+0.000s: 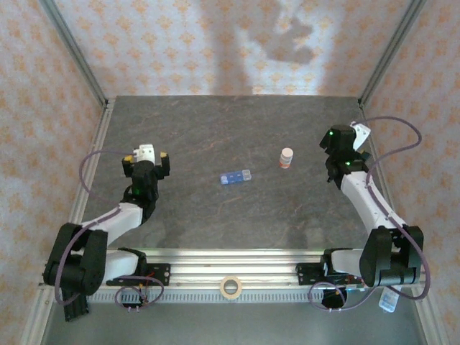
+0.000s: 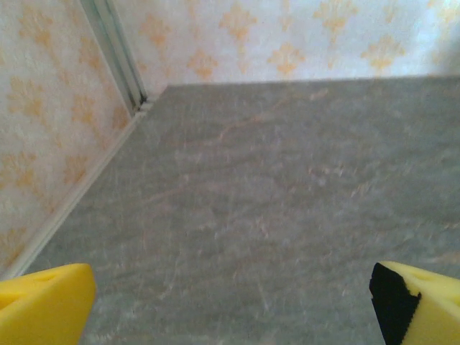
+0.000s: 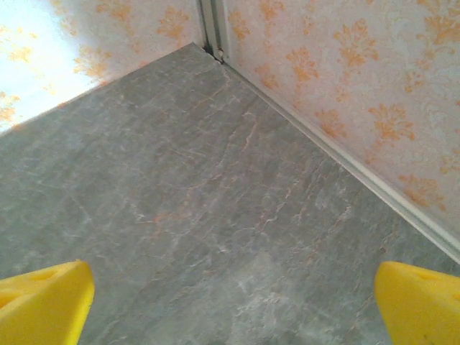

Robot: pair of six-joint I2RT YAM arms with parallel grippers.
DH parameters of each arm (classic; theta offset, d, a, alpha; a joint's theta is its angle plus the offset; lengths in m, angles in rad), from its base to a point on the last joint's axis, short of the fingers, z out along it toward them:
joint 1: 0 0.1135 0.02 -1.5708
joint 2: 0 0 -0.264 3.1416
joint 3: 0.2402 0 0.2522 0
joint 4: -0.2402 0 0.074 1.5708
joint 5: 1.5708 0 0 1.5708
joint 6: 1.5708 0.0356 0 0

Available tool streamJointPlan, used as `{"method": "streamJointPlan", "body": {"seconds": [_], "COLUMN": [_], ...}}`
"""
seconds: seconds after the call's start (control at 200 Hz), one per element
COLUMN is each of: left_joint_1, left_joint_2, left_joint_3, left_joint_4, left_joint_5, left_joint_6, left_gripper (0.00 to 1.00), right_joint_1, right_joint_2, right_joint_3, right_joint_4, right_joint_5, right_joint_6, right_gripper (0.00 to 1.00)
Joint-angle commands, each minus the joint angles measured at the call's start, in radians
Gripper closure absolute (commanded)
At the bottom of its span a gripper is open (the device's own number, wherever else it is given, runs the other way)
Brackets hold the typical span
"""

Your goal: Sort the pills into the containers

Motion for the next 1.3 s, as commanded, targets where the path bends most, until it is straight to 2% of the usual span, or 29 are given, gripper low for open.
{"method": "streamJointPlan", "body": {"seconds": [0.0,0.075,0.255,0.36,0.415,0.495,0.556,0.696,0.761,0.816,0.876,0.931,0.981,1.291], "left_joint_1": [0.010,0.011,0.013,0.031,0.035,0.043,0.057,0.091,0.106,0.107,0.109,0.109,0.108,0.108], "left_joint_2": [0.074,0.090,0.231,0.245,0.305,0.264,0.287,0.282,0.279,0.280,0.280,0.281,0.282,0.281], "left_joint_3": [-0.044,-0.039,-0.055,-0.051,-0.062,-0.024,-0.019,0.011,0.020,0.019,0.019,0.019,0.015,0.015], "left_joint_4": [0.152,0.171,0.341,0.325,0.448,0.291,0.321,0.253,0.230,0.234,0.235,0.234,0.244,0.242], "left_joint_5": [-0.056,-0.035,0.028,0.056,0.088,0.114,0.144,0.202,0.224,0.227,0.227,0.226,0.227,0.226], "left_joint_6": [-0.015,-0.015,0.021,-0.007,0.022,0.004,0.004,-0.020,-0.033,-0.033,-0.033,-0.033,-0.030,-0.030], "left_gripper": [0.00,0.00,0.00,0.00,0.00,0.00,0.00,0.00,0.00,0.00,0.00,0.00,0.00,0.00], "right_joint_1": [-0.002,-0.002,-0.001,-0.002,-0.001,-0.008,-0.009,-0.010,-0.010,-0.009,-0.009,-0.009,-0.010,-0.003], "right_joint_2": [-0.001,-0.002,0.050,0.111,0.142,0.138,0.151,0.296,0.255,0.293,0.264,0.279,0.261,0.269], "right_joint_3": [-0.080,-0.148,-0.295,-0.362,-0.391,-0.389,-0.404,-0.497,-0.449,-0.464,-0.443,-0.462,-0.457,-0.458], "right_joint_4": [0.164,0.252,0.497,0.630,0.710,0.701,0.746,1.077,0.908,1.000,0.908,0.975,0.934,0.948], "right_joint_5": [0.054,0.011,-0.026,-0.064,-0.071,-0.126,-0.166,-0.186,-0.188,-0.184,-0.186,-0.186,-0.187,-0.182], "right_joint_6": [-0.077,-0.125,-0.166,-0.197,-0.208,-0.221,-0.226,-0.235,-0.221,-0.228,-0.221,-0.230,-0.228,-0.235], "right_gripper": [0.00,0.00,0.00,0.00,0.00,0.00,0.00,0.00,0.00,0.00,0.00,0.00,0.00,0.00]}}
